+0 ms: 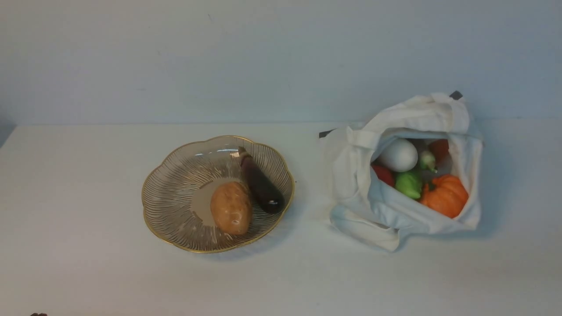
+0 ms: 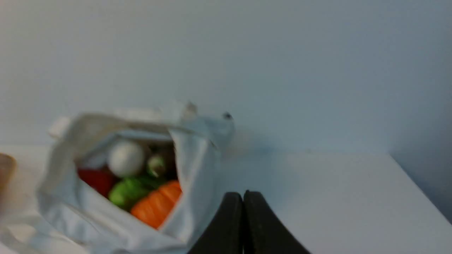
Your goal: Take vegetables from cloth bag on white table place on plate.
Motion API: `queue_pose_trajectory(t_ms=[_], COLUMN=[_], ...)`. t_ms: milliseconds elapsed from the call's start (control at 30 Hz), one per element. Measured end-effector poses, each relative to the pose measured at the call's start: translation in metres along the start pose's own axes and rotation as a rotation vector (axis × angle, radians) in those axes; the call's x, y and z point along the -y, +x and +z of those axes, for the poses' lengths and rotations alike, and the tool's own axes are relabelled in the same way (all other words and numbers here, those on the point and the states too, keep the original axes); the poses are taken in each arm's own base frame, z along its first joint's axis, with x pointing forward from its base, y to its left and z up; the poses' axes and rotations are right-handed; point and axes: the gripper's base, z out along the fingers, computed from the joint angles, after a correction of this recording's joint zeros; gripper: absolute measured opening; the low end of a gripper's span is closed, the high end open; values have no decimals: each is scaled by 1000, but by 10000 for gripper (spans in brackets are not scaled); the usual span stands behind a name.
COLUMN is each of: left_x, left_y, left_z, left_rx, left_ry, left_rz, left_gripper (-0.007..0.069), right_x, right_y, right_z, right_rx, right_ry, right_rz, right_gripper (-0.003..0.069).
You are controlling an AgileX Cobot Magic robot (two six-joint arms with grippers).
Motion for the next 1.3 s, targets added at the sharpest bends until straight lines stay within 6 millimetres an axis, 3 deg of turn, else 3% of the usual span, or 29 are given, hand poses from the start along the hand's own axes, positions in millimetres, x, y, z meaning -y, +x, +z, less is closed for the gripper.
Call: queue_pose_trajectory(t_ms=[200,1300], left_x=[0,0], left_y=[0,0], left_z=[0,0], left_rx=[0,0], left_ry=[0,0], left_rz=[0,0], left_gripper=[-8,-8], right_x=[0,-2], right_y=[42,42], right_z=[12,12], right_rx=[-112,-108], right_ry=[30,-11], right_rz=[6,-1], right_gripper=[-15,-15])
